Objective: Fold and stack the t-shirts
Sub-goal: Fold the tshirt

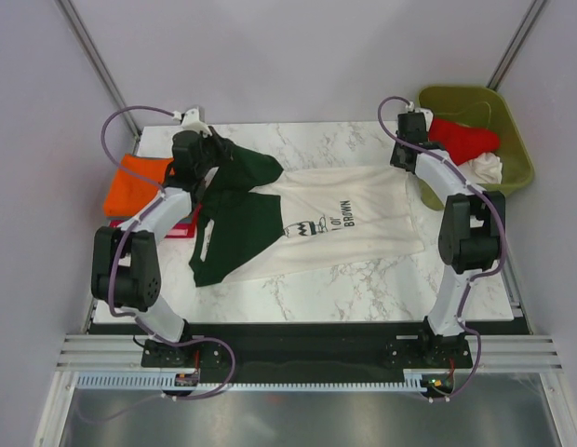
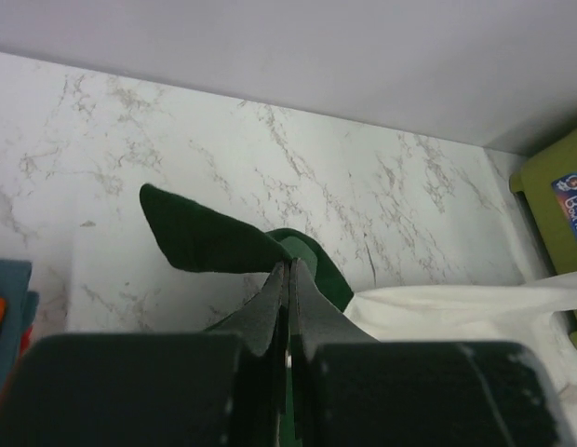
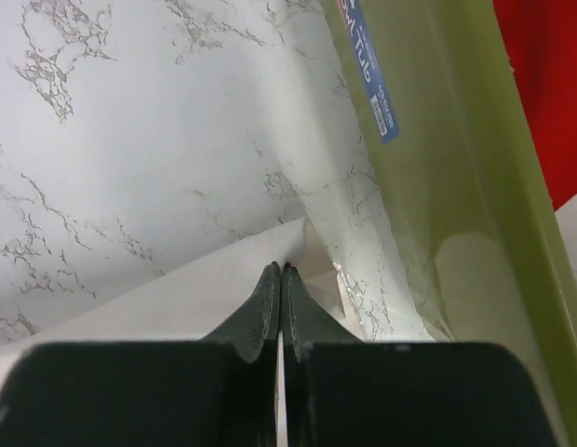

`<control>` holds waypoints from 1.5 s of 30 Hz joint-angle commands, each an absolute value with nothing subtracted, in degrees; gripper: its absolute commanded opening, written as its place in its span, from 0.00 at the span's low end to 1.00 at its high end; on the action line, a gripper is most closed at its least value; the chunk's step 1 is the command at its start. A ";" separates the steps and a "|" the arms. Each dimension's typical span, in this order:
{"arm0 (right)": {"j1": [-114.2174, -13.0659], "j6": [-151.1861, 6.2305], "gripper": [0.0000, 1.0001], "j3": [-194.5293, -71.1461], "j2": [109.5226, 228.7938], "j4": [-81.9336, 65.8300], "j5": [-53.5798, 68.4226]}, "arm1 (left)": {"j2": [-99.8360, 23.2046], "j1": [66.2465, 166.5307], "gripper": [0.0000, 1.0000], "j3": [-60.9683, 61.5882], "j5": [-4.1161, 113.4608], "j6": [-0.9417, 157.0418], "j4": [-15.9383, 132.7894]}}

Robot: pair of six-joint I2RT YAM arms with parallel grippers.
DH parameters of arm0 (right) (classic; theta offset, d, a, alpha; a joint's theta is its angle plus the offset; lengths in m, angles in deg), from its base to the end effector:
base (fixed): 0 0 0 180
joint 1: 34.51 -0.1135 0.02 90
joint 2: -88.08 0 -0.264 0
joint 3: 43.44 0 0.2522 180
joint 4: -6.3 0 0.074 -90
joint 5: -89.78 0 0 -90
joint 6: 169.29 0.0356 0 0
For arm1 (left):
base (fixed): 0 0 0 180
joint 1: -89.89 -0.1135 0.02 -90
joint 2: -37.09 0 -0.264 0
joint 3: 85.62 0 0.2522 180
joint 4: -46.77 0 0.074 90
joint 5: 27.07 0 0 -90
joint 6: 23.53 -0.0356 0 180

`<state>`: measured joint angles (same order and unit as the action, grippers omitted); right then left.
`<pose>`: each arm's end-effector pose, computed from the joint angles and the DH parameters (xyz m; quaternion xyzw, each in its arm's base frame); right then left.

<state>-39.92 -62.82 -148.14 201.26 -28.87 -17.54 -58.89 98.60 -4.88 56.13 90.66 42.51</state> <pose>0.4505 0.0320 0.2445 0.1466 0.8989 -0.0621 0.4083 0.3930 -0.0645 0.2889 -0.0663 0.7682 -0.2237 0.5961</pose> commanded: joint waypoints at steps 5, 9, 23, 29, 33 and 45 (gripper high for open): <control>-39.61 -60.75 0.00 -143.60 194.35 -26.97 -17.97 | -48.35 98.41 0.02 -16.21 62.49 85.37 33.20; -39.70 -59.69 0.00 -140.71 192.32 -26.35 -18.24 | -44.48 98.41 0.02 -20.44 64.60 85.01 32.67; -37.86 -55.65 0.00 -130.86 185.38 -22.49 -18.59 | -29.11 98.33 0.02 -37.04 68.91 88.00 25.64; -37.24 -54.51 0.00 -126.55 183.00 -20.29 -17.80 | -24.35 98.41 0.02 -44.60 68.38 89.58 21.77; -37.15 -53.63 0.00 -123.13 181.25 -18.62 -17.10 | -20.49 98.41 0.02 -47.86 68.12 90.29 21.33; -37.15 -50.47 0.00 -113.99 178.43 -12.65 -16.57 | -9.24 98.68 0.02 -56.65 65.40 93.89 27.65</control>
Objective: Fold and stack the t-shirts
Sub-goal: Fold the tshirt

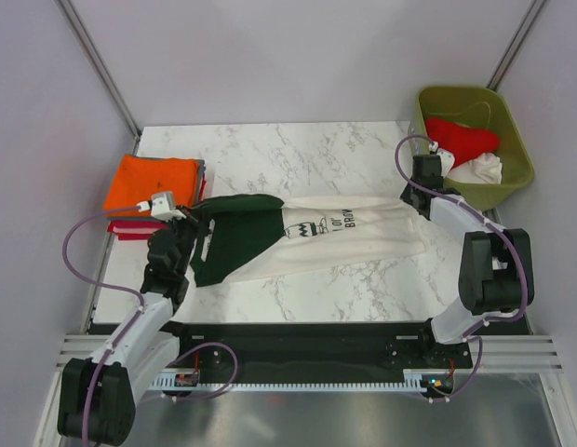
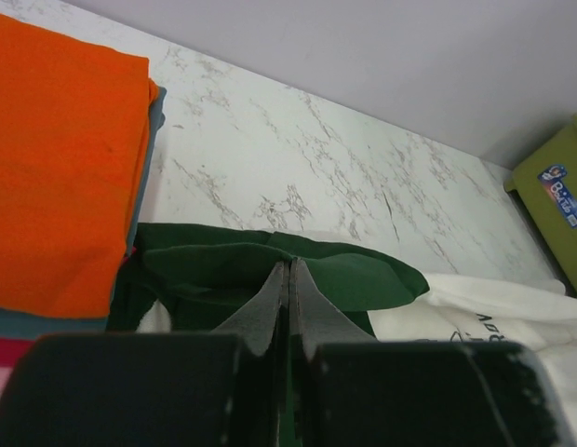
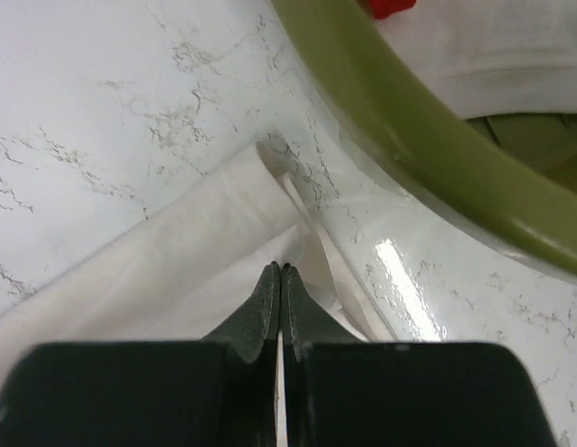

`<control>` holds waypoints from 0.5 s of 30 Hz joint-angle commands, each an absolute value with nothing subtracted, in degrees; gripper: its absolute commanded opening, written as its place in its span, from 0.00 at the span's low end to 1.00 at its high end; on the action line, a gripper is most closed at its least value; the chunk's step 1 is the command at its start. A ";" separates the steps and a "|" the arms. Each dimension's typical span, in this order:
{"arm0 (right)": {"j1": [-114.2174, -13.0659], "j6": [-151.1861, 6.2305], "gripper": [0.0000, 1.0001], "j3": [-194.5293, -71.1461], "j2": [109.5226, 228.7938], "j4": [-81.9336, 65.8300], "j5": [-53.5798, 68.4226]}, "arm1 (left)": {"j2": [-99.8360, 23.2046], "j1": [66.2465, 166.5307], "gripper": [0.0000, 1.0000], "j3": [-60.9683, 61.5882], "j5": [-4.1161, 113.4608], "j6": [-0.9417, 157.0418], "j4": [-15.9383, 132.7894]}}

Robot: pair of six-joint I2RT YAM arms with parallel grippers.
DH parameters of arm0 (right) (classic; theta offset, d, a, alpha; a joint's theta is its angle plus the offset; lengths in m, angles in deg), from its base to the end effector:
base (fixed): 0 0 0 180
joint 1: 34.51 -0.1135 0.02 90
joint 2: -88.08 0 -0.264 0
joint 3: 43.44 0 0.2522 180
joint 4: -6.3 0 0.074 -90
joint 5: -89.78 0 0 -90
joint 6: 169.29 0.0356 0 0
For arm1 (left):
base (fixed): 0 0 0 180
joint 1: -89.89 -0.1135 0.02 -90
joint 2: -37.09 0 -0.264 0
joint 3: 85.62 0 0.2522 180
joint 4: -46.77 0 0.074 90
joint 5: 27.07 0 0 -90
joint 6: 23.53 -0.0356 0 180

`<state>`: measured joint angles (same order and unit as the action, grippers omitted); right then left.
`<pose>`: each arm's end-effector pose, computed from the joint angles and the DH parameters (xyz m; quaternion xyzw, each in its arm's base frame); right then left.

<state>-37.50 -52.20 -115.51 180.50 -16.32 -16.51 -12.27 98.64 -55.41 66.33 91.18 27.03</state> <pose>0.3468 0.0081 0.2158 0.2448 0.8759 -0.0230 0.4151 0.1939 -0.0277 0.2322 -0.1185 0.6934 -0.1845 0.6864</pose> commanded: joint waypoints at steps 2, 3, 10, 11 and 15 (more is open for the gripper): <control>-37.06 -49.41 0.00 -112.41 178.17 -11.59 -17.18 | -6.78 98.77 0.02 -57.44 65.13 94.85 29.76; -37.15 -48.89 0.00 -111.79 177.90 -11.15 -17.44 | -5.90 98.68 0.02 -57.79 64.17 95.64 31.16; -37.15 -45.46 0.00 -107.57 176.85 -7.90 -19.90 | -3.51 98.77 0.02 -60.78 59.60 100.39 35.38; -37.15 -44.85 0.00 -106.43 176.59 -7.90 -20.17 | -3.60 98.77 0.02 -60.78 59.07 101.35 35.91; -37.15 -43.44 0.00 -103.88 175.18 -4.56 -21.84 | -3.43 99.03 0.02 -62.36 56.78 104.08 37.59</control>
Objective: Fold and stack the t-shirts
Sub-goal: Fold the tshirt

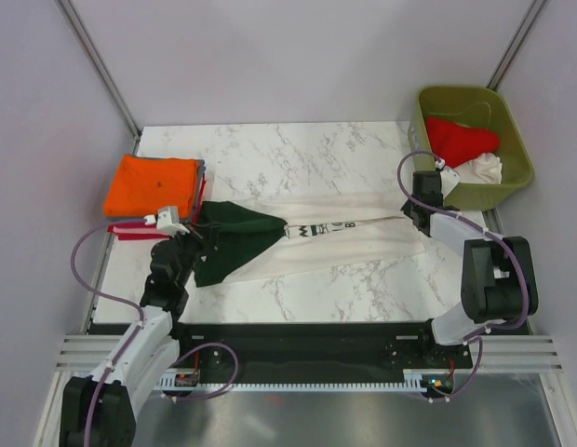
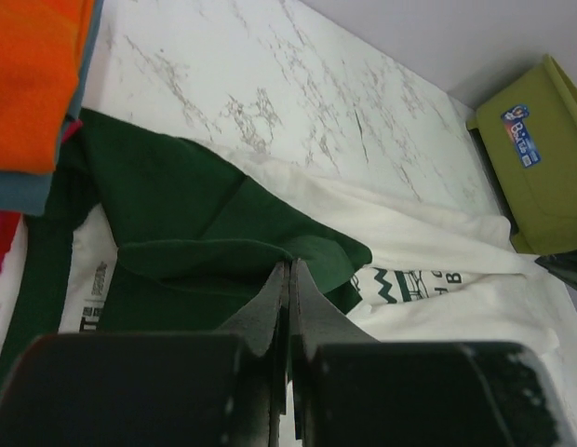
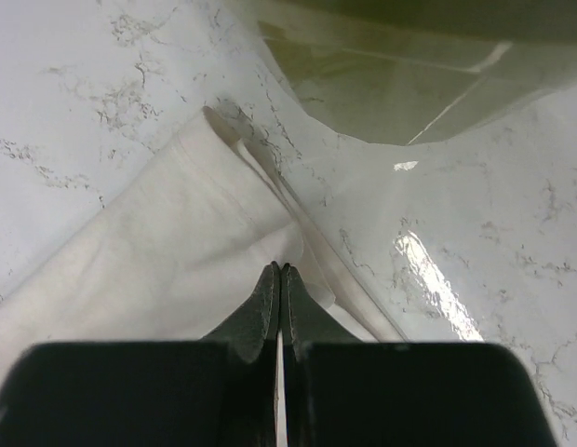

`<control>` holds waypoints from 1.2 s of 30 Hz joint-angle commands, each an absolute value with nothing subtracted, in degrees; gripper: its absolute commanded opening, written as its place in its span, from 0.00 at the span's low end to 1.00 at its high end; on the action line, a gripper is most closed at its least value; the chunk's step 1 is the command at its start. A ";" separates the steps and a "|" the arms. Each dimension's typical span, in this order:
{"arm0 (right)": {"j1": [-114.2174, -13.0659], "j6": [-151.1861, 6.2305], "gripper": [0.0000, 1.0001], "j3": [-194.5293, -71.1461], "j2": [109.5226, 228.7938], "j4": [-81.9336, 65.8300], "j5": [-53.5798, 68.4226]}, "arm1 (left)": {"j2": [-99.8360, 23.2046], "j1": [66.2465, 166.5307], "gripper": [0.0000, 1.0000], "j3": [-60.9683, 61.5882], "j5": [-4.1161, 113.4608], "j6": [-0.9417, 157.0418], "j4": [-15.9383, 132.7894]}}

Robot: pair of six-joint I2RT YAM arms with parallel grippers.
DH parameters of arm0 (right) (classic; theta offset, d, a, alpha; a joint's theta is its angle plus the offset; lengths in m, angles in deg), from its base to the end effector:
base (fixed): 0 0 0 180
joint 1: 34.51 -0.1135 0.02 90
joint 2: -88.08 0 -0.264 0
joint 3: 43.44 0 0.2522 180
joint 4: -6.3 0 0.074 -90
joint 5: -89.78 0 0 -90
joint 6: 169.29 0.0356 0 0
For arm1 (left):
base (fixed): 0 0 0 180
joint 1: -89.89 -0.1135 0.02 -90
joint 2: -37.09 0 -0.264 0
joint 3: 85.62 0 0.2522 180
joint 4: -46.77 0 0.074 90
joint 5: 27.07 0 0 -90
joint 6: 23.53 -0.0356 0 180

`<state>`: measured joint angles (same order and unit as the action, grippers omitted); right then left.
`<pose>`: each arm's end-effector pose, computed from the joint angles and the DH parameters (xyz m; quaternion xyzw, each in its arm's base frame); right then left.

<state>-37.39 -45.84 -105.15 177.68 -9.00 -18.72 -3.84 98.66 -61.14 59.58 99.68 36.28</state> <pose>0.3198 0.0048 0.1858 0.3004 0.8569 -0.0179 0.4185 0.1690 -0.0282 0.2037 -0.1381 0.7299 -0.2600 0.6169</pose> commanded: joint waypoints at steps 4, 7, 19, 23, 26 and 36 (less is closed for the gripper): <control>-37.15 -42.91 0.00 -103.61 175.35 -4.20 -22.46 | 0.25 99.47 0.02 -64.47 56.96 105.49 39.34; -37.15 -42.82 0.00 -103.61 175.88 -4.12 -22.37 | 3.50 99.56 0.02 -65.09 57.92 105.85 43.29; -37.15 -43.60 0.00 -104.40 174.92 -4.55 -22.81 | 15.29 99.56 0.02 -62.54 62.05 105.32 56.30; -37.15 -45.62 0.00 -104.49 174.39 -4.91 -22.19 | 18.28 99.47 0.02 -62.28 64.41 105.49 58.94; -37.24 -46.77 0.00 -104.93 175.00 -5.61 -21.75 | 20.30 99.47 0.02 -61.67 65.39 105.93 60.26; -38.56 -48.09 0.35 -103.09 174.75 -5.61 -19.73 | 21.71 99.56 0.02 -59.03 66.54 105.49 64.66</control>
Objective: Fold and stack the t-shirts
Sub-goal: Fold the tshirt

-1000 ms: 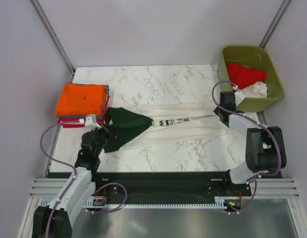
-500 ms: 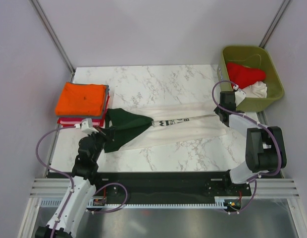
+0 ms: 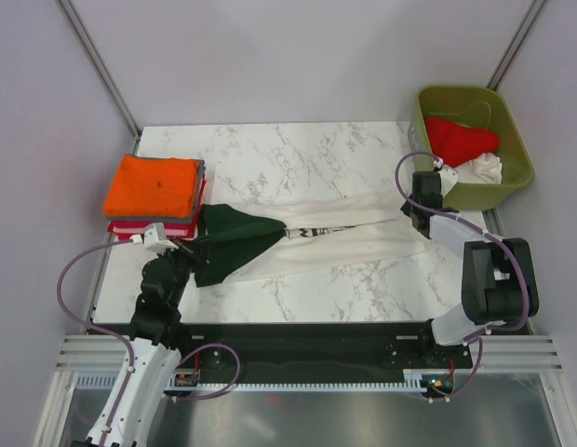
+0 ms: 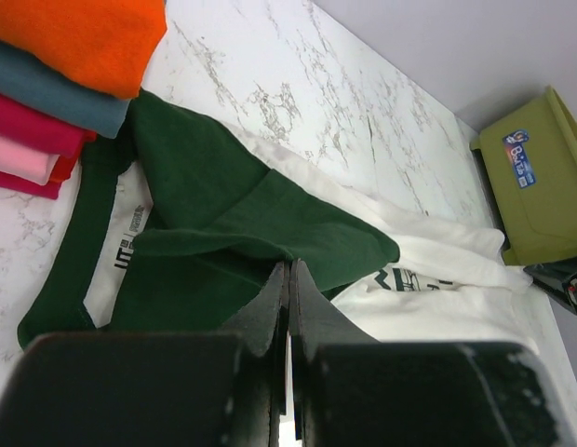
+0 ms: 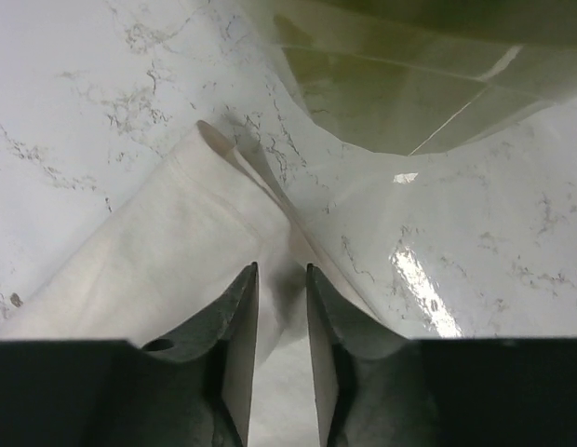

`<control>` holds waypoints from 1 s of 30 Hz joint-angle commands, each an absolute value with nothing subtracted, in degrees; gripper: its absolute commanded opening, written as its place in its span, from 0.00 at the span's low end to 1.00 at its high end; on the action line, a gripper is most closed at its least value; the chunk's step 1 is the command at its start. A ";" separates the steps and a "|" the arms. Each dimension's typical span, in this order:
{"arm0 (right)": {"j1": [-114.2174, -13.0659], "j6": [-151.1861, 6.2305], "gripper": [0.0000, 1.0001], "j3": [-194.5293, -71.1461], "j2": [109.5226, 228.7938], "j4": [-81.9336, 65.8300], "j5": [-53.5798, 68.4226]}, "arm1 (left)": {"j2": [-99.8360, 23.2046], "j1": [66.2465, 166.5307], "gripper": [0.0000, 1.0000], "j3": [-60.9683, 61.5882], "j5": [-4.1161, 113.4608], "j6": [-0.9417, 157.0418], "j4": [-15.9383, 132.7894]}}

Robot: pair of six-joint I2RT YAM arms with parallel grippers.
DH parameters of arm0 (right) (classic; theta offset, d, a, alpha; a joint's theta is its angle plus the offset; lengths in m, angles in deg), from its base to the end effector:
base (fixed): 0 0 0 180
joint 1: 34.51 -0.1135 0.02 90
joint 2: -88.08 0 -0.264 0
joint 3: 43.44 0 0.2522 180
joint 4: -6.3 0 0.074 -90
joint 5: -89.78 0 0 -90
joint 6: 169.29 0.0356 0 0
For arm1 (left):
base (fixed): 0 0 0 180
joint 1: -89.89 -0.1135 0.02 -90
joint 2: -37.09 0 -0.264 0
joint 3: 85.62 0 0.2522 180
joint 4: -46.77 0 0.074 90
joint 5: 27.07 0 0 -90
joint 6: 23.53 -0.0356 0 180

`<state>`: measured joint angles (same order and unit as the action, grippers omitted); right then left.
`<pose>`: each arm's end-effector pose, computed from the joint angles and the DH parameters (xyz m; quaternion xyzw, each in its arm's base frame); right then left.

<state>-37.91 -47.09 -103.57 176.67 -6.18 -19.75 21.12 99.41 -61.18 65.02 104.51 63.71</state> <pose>0.3166 0.0069 0.1868 0.2912 0.8509 -0.0218 0.4367 0.1225 -0.0192 0.2071 -0.1981 0.7310 -0.2506 0.6030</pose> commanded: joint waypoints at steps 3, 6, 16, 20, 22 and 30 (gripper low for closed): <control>-38.73 -48.18 0.42 -101.33 171.42 -5.08 -20.43 | 22.15 99.56 0.02 -59.55 65.49 105.67 64.66; -38.82 -49.14 0.48 -100.80 168.24 -5.70 -20.43 | 22.32 99.47 0.02 -60.52 64.17 105.84 64.84; -40.14 -47.13 0.30 -100.18 168.05 -6.49 -12.11 | 23.03 99.56 0.02 -60.96 64.78 106.55 68.52; -40.05 -44.58 0.20 -98.52 170.77 -6.49 -11.29 | 22.41 99.47 0.02 -60.52 64.34 106.46 70.02; -39.88 -43.17 0.15 -97.81 172.09 -6.40 -13.48 | 22.33 99.56 0.02 -60.78 64.51 106.72 70.37; -37.94 -40.62 0.00 -98.96 180.72 -6.67 -14.27 | 20.83 99.56 0.02 -61.22 65.40 108.39 72.92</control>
<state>-38.11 -42.45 -99.00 179.12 -6.20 -12.16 21.67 99.39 -61.86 64.39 106.39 71.95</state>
